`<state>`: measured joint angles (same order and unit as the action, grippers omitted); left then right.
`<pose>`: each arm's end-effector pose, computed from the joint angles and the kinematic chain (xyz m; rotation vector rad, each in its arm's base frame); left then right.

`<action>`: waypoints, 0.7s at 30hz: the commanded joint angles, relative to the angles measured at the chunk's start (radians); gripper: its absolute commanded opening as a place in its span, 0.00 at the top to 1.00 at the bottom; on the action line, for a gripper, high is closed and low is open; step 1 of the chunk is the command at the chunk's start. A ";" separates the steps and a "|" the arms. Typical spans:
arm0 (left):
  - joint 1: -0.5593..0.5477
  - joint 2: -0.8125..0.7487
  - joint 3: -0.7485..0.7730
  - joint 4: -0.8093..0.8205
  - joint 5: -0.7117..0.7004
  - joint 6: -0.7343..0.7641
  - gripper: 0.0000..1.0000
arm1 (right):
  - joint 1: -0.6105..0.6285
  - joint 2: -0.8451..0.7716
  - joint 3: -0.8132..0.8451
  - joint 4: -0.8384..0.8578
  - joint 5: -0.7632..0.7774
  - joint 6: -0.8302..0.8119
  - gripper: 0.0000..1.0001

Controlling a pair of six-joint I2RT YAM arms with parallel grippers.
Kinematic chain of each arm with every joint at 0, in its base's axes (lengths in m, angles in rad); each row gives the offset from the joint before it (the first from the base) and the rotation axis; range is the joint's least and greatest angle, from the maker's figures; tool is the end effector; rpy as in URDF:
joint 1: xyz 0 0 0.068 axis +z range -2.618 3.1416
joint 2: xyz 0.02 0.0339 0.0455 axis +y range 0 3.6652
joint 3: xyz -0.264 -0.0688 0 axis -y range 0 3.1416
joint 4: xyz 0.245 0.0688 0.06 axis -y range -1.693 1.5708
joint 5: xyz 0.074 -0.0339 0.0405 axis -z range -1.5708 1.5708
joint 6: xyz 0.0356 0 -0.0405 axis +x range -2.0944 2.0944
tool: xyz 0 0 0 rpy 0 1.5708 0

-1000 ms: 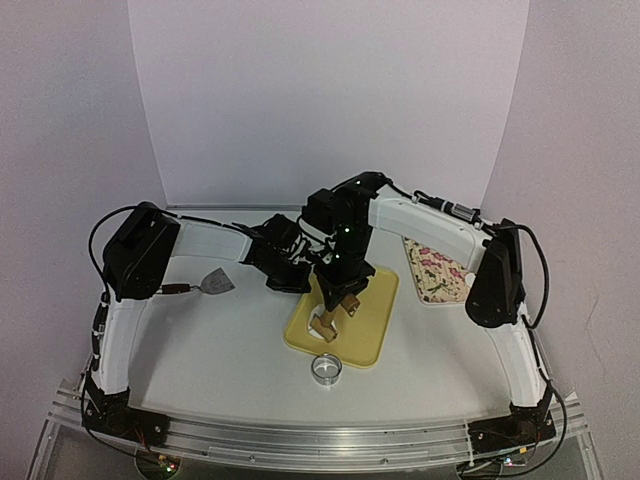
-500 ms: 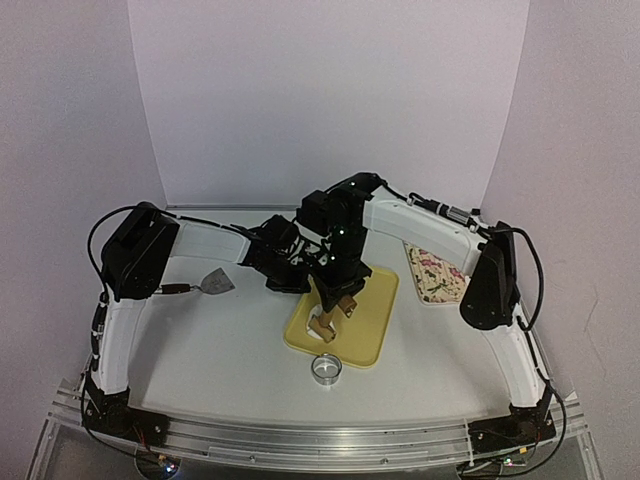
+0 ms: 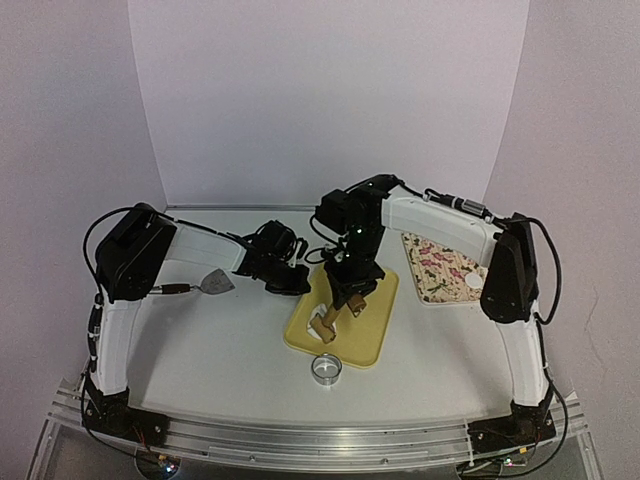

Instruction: Roll out the dumpling wrappers from the dough

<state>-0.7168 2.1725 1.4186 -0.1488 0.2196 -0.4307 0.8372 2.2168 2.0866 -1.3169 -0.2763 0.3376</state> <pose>0.3391 -0.3057 0.1218 0.4692 2.5598 -0.7307 0.2894 0.3356 0.2446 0.7812 -2.9554 -0.4587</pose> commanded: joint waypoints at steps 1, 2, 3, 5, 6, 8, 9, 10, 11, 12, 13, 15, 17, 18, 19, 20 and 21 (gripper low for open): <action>0.002 0.014 -0.084 -0.183 -0.060 -0.002 1.00 | -0.084 0.104 -0.144 -0.017 0.158 0.016 1.00; 0.003 0.013 -0.089 -0.182 -0.061 -0.003 1.00 | -0.096 0.102 -0.151 -0.016 0.161 0.008 1.00; 0.004 0.013 -0.092 -0.181 -0.062 -0.004 1.00 | -0.108 0.100 -0.158 -0.014 0.164 -0.001 1.00; 0.008 0.011 -0.098 -0.183 -0.066 -0.005 1.00 | -0.130 0.092 -0.176 -0.013 0.170 -0.011 1.00; 0.010 0.009 -0.100 -0.184 -0.071 -0.005 1.00 | -0.138 0.085 -0.184 -0.012 0.174 -0.017 1.00; 0.014 0.005 -0.105 -0.187 -0.080 -0.007 1.00 | -0.158 0.068 -0.204 -0.011 0.180 -0.027 1.00; 0.017 0.003 -0.108 -0.188 -0.085 -0.009 1.00 | -0.168 0.060 -0.215 -0.009 0.180 -0.031 1.00; 0.021 0.001 -0.110 -0.188 -0.088 -0.011 1.00 | -0.179 0.051 -0.226 -0.008 0.181 -0.035 1.00; 0.024 -0.001 -0.112 -0.190 -0.091 -0.014 1.00 | -0.187 0.043 -0.236 -0.008 0.182 -0.038 1.00; 0.027 -0.003 -0.113 -0.190 -0.093 -0.015 1.00 | -0.195 0.035 -0.246 -0.008 0.183 -0.043 1.00; 0.029 -0.004 -0.115 -0.190 -0.095 -0.016 1.00 | -0.203 0.027 -0.258 -0.008 0.185 -0.047 1.00; 0.032 -0.006 -0.116 -0.192 -0.100 -0.016 1.00 | -0.217 0.012 -0.271 -0.007 0.183 -0.054 1.00; 0.034 -0.007 -0.116 -0.195 -0.103 -0.016 1.00 | -0.227 0.002 -0.280 -0.008 0.178 -0.060 1.00; 0.034 -0.007 -0.114 -0.198 -0.105 -0.016 1.00 | -0.233 -0.003 -0.282 -0.008 0.173 -0.061 1.00; 0.035 -0.007 -0.112 -0.201 -0.108 -0.016 1.00 | -0.237 -0.009 -0.285 -0.007 0.166 -0.062 1.00; 0.035 -0.007 -0.111 -0.203 -0.111 -0.016 1.00 | -0.243 -0.017 -0.287 -0.006 0.159 -0.065 1.00; 0.035 -0.007 -0.109 -0.204 -0.114 -0.017 1.00 | -0.248 -0.023 -0.289 -0.005 0.149 -0.067 1.00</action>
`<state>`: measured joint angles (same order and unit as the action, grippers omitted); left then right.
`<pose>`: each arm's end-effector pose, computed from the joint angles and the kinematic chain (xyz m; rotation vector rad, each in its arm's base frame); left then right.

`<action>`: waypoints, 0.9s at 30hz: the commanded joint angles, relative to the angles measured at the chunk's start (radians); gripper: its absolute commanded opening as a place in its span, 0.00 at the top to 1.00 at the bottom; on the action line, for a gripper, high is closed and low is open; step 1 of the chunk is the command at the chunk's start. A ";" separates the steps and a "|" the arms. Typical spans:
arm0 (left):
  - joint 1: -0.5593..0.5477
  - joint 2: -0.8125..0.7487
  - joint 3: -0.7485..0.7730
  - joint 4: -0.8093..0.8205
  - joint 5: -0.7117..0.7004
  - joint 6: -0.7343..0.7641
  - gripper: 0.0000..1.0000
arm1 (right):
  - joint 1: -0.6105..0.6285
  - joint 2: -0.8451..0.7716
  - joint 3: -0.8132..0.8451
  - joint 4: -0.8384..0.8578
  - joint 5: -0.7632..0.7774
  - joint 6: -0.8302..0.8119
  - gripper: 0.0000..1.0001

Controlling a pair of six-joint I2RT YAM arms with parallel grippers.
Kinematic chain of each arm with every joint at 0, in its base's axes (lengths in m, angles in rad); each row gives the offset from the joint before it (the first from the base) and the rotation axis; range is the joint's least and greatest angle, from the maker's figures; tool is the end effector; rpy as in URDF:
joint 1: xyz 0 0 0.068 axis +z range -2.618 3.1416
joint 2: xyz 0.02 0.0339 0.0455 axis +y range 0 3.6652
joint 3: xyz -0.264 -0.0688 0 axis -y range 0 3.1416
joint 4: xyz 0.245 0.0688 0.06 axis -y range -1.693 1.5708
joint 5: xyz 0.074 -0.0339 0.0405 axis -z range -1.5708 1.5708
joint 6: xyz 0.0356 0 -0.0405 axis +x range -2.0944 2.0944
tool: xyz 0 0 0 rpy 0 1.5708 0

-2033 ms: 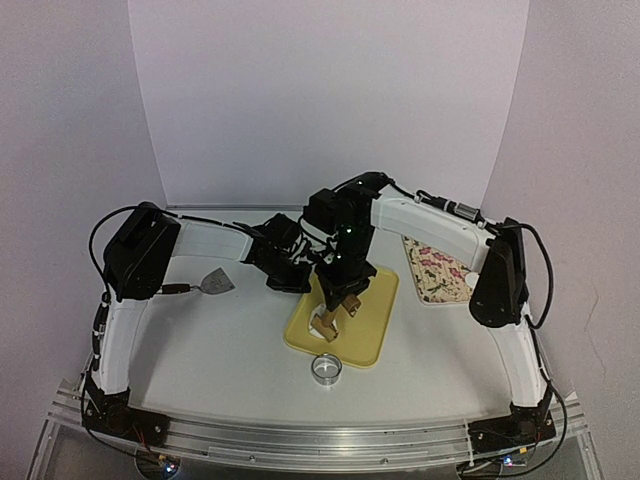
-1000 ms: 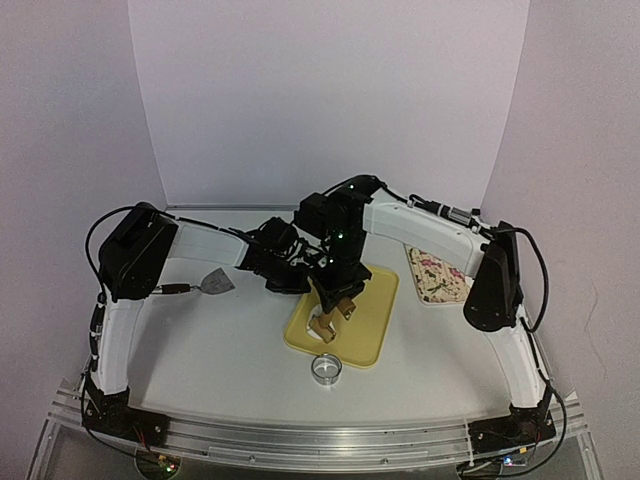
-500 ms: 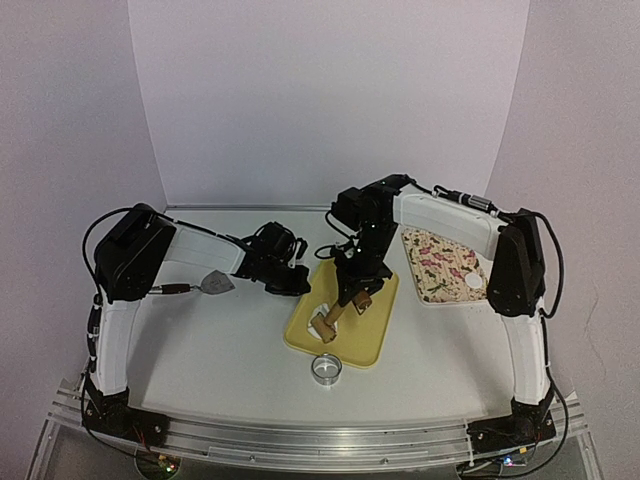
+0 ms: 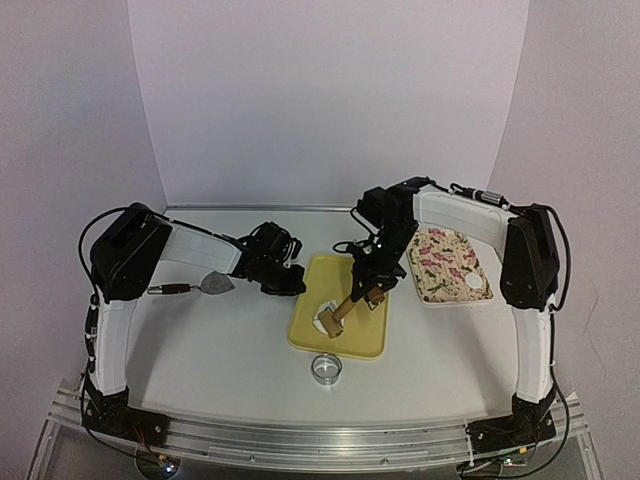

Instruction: Roll out the dumpling wrappers from the dough

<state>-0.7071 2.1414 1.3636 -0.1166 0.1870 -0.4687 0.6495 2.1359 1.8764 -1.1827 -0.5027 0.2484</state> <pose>0.3359 -0.2957 0.1215 0.3927 2.5609 -0.7072 0.3297 0.2719 0.2273 0.6334 -2.8720 -0.7624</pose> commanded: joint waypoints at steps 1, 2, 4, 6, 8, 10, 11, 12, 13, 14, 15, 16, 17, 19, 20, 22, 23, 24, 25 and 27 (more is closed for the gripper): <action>0.026 0.025 -0.055 -0.236 -0.083 0.021 1.00 | -0.066 0.052 -0.082 -0.138 0.368 0.020 1.00; 0.026 0.025 -0.055 -0.236 -0.084 0.021 1.00 | -0.070 0.046 -0.086 -0.137 0.363 0.018 1.00; 0.026 0.025 -0.052 -0.242 -0.085 0.019 1.00 | -0.078 0.038 -0.094 -0.136 0.363 0.015 1.00; 0.026 0.028 -0.047 -0.248 -0.086 0.022 1.00 | -0.086 0.034 -0.104 -0.136 0.370 0.014 1.00; 0.026 0.027 -0.042 -0.256 -0.090 0.024 1.00 | -0.092 0.030 -0.115 -0.137 0.383 0.011 1.00; 0.026 0.022 -0.042 -0.263 -0.095 0.025 1.00 | -0.097 0.026 -0.127 -0.138 0.400 0.008 1.00; 0.026 0.018 -0.045 -0.263 -0.098 0.024 1.00 | -0.103 0.020 -0.133 -0.137 0.404 0.006 1.00; 0.026 0.014 -0.049 -0.262 -0.101 0.022 1.00 | -0.110 0.013 -0.139 -0.136 0.406 0.004 1.00; 0.026 0.008 -0.053 -0.260 -0.101 0.019 1.00 | -0.114 0.007 -0.143 -0.136 0.408 0.002 1.00; 0.026 0.005 -0.056 -0.258 -0.101 0.017 1.00 | -0.119 0.003 -0.146 -0.135 0.411 0.001 1.00; 0.026 0.003 -0.059 -0.256 -0.101 0.015 1.00 | -0.121 -0.002 -0.145 -0.134 0.413 0.000 1.00; 0.026 0.001 -0.060 -0.255 -0.099 0.014 1.00 | -0.124 -0.003 -0.144 -0.134 0.412 -0.001 1.00; 0.026 0.000 -0.061 -0.256 -0.098 0.013 1.00 | -0.124 -0.004 -0.141 -0.134 0.413 -0.002 1.00; 0.026 -0.004 -0.060 -0.257 -0.098 0.013 1.00 | -0.127 -0.004 -0.137 -0.135 0.416 -0.003 1.00; 0.026 -0.007 -0.061 -0.257 -0.098 0.013 1.00 | -0.128 -0.007 -0.136 -0.136 0.418 -0.003 1.00; 0.026 -0.013 -0.063 -0.257 -0.102 0.013 1.00 | -0.132 -0.015 -0.138 -0.137 0.423 -0.002 1.00; 0.026 -0.015 -0.064 -0.256 -0.103 0.013 1.00 | -0.135 -0.020 -0.140 -0.138 0.425 0.000 1.00; 0.026 -0.016 -0.065 -0.256 -0.103 0.012 1.00 | -0.137 -0.025 -0.141 -0.139 0.425 0.000 1.00; 0.026 -0.017 -0.065 -0.255 -0.103 0.011 1.00 | -0.140 -0.033 -0.143 -0.140 0.427 0.001 1.00; 0.026 -0.016 -0.067 -0.254 -0.102 0.010 1.00 | -0.144 -0.043 -0.142 -0.144 0.431 0.002 1.00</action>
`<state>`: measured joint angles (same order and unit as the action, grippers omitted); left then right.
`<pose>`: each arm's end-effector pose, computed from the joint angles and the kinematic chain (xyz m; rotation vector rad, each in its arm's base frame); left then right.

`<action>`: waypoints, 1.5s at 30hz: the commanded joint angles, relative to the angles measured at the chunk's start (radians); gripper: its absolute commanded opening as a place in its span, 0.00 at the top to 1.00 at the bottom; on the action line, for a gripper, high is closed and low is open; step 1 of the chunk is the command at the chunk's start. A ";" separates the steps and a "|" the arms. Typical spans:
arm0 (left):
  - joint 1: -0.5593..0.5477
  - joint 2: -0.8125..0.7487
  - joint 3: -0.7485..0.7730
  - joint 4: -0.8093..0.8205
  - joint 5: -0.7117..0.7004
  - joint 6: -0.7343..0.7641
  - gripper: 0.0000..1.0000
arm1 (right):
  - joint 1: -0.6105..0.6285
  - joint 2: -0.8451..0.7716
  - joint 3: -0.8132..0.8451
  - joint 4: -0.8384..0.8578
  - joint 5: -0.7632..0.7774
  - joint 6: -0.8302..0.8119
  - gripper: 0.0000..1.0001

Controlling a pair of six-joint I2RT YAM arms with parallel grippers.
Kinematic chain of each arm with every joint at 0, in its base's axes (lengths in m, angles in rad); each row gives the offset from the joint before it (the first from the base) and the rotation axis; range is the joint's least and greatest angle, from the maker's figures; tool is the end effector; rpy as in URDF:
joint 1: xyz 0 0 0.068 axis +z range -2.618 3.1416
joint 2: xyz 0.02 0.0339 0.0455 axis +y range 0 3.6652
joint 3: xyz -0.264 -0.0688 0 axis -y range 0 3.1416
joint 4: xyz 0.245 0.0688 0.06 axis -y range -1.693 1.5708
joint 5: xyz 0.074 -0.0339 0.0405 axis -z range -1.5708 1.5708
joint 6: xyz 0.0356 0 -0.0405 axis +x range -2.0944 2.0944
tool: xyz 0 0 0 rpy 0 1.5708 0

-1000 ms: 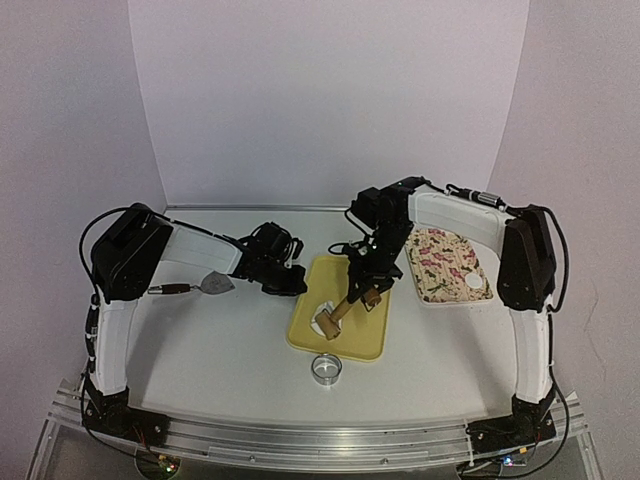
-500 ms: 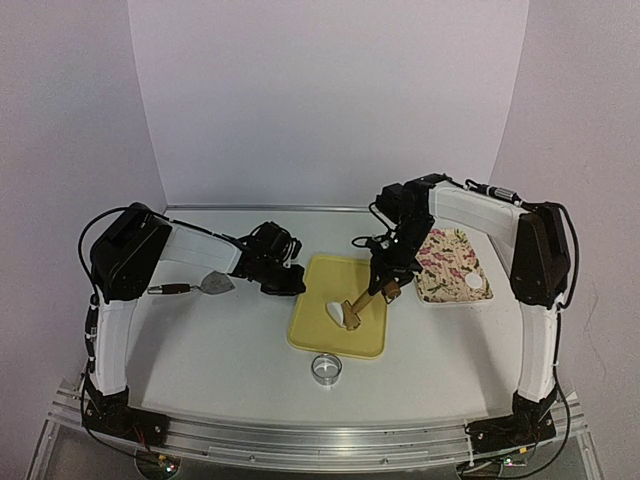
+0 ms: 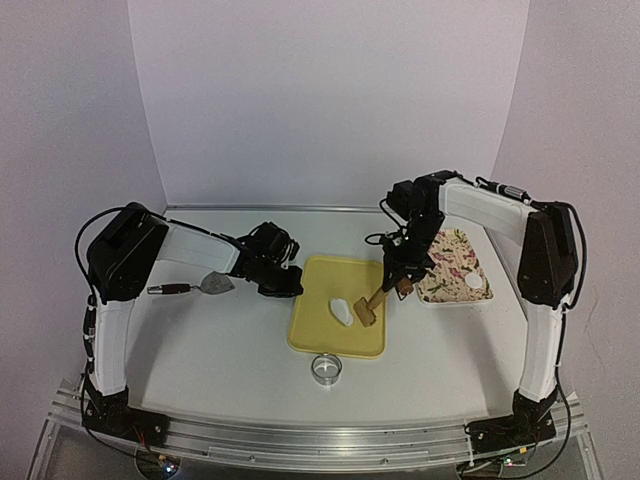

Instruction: Roll out the dumpling wrappers from the dough

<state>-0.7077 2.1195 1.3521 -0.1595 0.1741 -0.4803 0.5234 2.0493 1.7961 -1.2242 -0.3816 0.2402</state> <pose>0.3312 -0.2915 0.1246 0.3731 2.5950 -0.6787 0.3431 0.2133 0.2380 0.4543 -2.9932 -0.5953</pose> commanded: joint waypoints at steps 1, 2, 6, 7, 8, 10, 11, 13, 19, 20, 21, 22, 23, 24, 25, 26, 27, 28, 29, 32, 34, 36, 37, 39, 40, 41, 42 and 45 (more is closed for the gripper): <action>0.027 0.005 -0.055 -0.209 -0.087 0.022 1.00 | -0.018 0.040 -0.061 -0.104 0.310 0.010 1.00; 0.027 0.005 -0.053 -0.207 -0.087 0.022 1.00 | -0.019 0.037 -0.058 -0.105 0.309 0.011 1.00; 0.026 0.006 -0.046 -0.205 -0.087 0.022 1.00 | -0.021 0.036 -0.034 -0.119 0.314 0.012 1.00; 0.026 0.006 -0.043 -0.205 -0.086 0.023 1.00 | -0.020 0.035 -0.024 -0.125 0.316 0.013 1.00; 0.026 0.008 -0.037 -0.206 -0.083 0.024 1.00 | -0.020 0.031 -0.010 -0.129 0.319 0.014 1.00; 0.025 0.014 -0.023 -0.212 -0.079 0.028 1.00 | -0.020 0.021 0.025 -0.149 0.322 0.018 1.00; 0.025 0.015 -0.015 -0.214 -0.077 0.030 1.00 | -0.020 0.014 0.049 -0.162 0.317 0.019 1.00; 0.024 0.017 -0.001 -0.215 -0.069 0.036 1.00 | -0.020 -0.003 0.096 -0.185 0.297 0.014 1.00; 0.010 0.050 0.056 -0.215 -0.018 0.067 1.00 | -0.002 -0.072 0.226 -0.179 0.133 -0.017 1.00; 0.007 0.058 0.065 -0.214 -0.009 0.070 1.00 | 0.007 -0.078 0.242 -0.178 0.110 -0.019 1.00; 0.005 0.064 0.073 -0.214 -0.001 0.072 1.00 | 0.018 -0.082 0.258 -0.179 0.088 -0.021 1.00; 0.003 0.070 0.081 -0.214 0.006 0.073 1.00 | 0.034 -0.083 0.271 -0.181 0.072 -0.021 1.00; 0.001 0.075 0.088 -0.213 0.010 0.074 1.00 | 0.049 -0.082 0.284 -0.185 0.062 -0.021 1.00; -0.001 0.080 0.093 -0.214 0.012 0.075 1.00 | 0.067 -0.081 0.296 -0.189 0.053 -0.020 1.00; -0.002 0.083 0.098 -0.214 0.013 0.075 1.00 | 0.083 -0.079 0.306 -0.192 0.047 -0.019 1.00; -0.003 0.087 0.103 -0.214 0.014 0.075 1.00 | 0.103 -0.077 0.315 -0.196 0.041 -0.017 1.00; -0.005 0.089 0.106 -0.214 0.015 0.075 1.00 | 0.123 -0.073 0.323 -0.198 0.033 -0.014 1.00; -0.006 0.091 0.110 -0.215 0.016 0.075 1.00 | 0.139 -0.068 0.331 -0.201 0.028 -0.010 1.00; -0.007 0.092 0.115 -0.215 0.016 0.075 1.00 | 0.161 -0.064 0.338 -0.201 0.025 -0.005 1.00; -0.010 0.092 0.125 -0.223 0.009 0.071 1.00 | 0.205 -0.049 0.365 -0.190 0.010 0.014 1.00; -0.011 0.091 0.124 -0.226 0.005 0.066 1.00 | 0.231 -0.033 0.369 -0.174 0.000 0.033 1.00; -0.012 0.091 0.122 -0.226 0.004 0.062 1.00 | 0.247 -0.015 0.368 -0.160 -0.010 0.049 1.00; -0.012 0.091 0.120 -0.226 0.004 0.060 1.00 | 0.254 -0.005 0.367 -0.149 -0.016 0.054 1.00; -0.013 0.093 0.118 -0.226 0.005 0.057 1.00 | 0.267 0.015 0.367 -0.119 -0.028 0.063 1.00; -0.015 0.093 0.116 -0.224 0.005 0.056 1.00 | 0.273 0.028 0.367 -0.108 -0.035 0.065 1.00; -0.015 0.093 0.115 -0.223 0.007 0.055 1.00 | 0.279 0.040 0.368 -0.102 -0.037 0.065 1.00; -0.016 0.093 0.114 -0.223 0.007 0.055 1.00 | 0.284 0.053 0.369 -0.095 -0.040 0.064 1.00; -0.018 0.092 0.114 -0.222 0.007 0.055 1.00 | 0.292 0.086 0.376 -0.076 -0.050 0.058 1.00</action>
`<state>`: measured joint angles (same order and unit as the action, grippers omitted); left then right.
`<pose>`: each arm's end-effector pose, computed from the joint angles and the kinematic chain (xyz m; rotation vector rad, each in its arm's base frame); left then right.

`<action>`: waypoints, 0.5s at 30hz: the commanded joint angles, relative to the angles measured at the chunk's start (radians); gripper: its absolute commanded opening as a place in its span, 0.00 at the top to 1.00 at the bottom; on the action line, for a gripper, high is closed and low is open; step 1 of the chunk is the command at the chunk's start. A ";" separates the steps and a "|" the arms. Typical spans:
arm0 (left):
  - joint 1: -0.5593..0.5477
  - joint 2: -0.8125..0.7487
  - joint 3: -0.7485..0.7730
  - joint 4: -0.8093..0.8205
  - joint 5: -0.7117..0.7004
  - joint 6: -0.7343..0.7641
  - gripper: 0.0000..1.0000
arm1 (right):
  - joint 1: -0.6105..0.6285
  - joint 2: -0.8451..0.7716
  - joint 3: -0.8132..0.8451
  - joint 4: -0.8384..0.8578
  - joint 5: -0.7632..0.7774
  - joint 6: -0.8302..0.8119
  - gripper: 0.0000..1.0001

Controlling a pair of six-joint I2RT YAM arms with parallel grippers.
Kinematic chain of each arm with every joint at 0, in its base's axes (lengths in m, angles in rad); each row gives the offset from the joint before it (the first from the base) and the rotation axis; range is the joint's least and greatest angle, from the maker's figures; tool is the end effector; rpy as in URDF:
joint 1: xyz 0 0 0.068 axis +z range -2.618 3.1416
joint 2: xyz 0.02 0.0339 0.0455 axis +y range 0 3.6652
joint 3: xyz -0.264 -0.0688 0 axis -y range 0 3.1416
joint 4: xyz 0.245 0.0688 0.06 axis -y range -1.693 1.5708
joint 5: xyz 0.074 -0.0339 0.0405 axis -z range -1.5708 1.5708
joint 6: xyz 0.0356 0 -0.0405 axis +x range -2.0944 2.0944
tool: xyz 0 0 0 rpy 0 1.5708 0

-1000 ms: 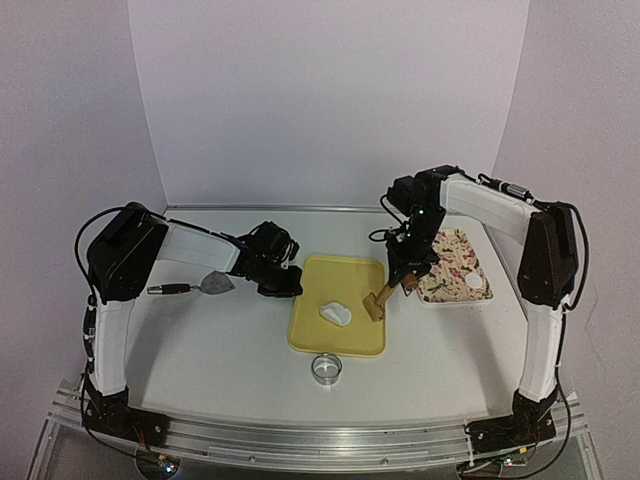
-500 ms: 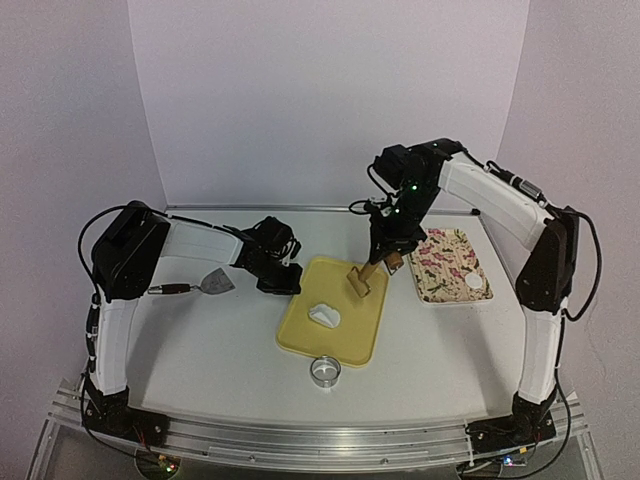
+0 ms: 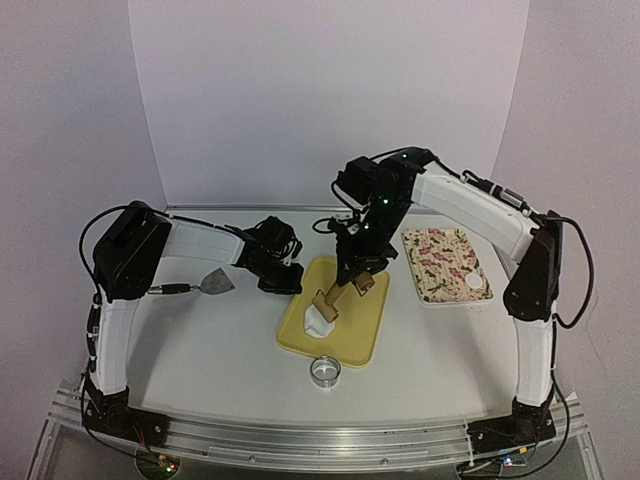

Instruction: Roll out the dumpling wrappers from the dough

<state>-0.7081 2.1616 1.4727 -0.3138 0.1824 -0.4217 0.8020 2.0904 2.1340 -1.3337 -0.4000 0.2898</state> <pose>0.3399 -0.2995 0.1314 0.4547 2.6504 -0.6278 0.2840 0.3135 0.3107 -0.8486 2.8994 0.7447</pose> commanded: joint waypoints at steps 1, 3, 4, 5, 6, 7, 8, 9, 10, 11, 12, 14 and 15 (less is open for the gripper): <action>-0.018 0.050 -0.006 -0.068 -0.001 -0.003 1.00 | 0.015 0.054 0.039 0.040 -0.035 0.007 1.00; -0.018 0.051 -0.007 -0.068 -0.001 -0.003 1.00 | 0.017 0.070 0.042 0.050 -0.040 0.004 1.00; -0.018 0.051 -0.008 -0.067 -0.001 -0.003 1.00 | 0.018 0.078 0.044 0.052 -0.040 0.002 1.00; -0.018 0.052 -0.008 -0.068 -0.001 -0.003 1.00 | 0.018 0.087 0.045 0.055 -0.040 0.000 1.00; -0.019 0.052 -0.008 -0.067 -0.001 -0.004 1.00 | 0.018 0.093 0.045 0.058 -0.041 -0.003 1.00; -0.019 0.053 -0.008 -0.067 0.000 -0.005 1.00 | 0.018 0.097 0.044 0.060 -0.042 -0.005 1.00; -0.019 0.053 -0.009 -0.067 0.000 -0.005 1.00 | 0.017 0.105 0.044 0.062 -0.046 -0.007 1.00; -0.019 0.053 -0.008 -0.066 0.000 -0.005 1.00 | 0.018 0.111 0.044 0.064 -0.053 -0.008 1.00; -0.019 0.054 -0.008 -0.066 0.001 -0.005 1.00 | 0.019 0.113 0.044 0.068 -0.060 -0.008 1.00; -0.019 0.055 -0.008 -0.066 0.002 -0.005 1.00 | 0.020 0.117 0.041 0.073 -0.064 -0.007 1.00; -0.019 0.055 -0.008 -0.067 0.002 -0.005 1.00 | 0.020 0.122 0.039 0.076 -0.067 -0.006 1.00; -0.019 0.056 -0.009 -0.066 0.002 -0.005 1.00 | 0.020 0.130 0.031 0.079 -0.068 -0.007 1.00; -0.019 0.057 -0.008 -0.066 0.002 -0.005 1.00 | 0.021 0.133 0.025 0.080 -0.067 -0.008 1.00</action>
<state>-0.7082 2.1616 1.4727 -0.3138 0.1818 -0.4229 0.8150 2.2119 2.1342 -1.2763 -0.4387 0.2893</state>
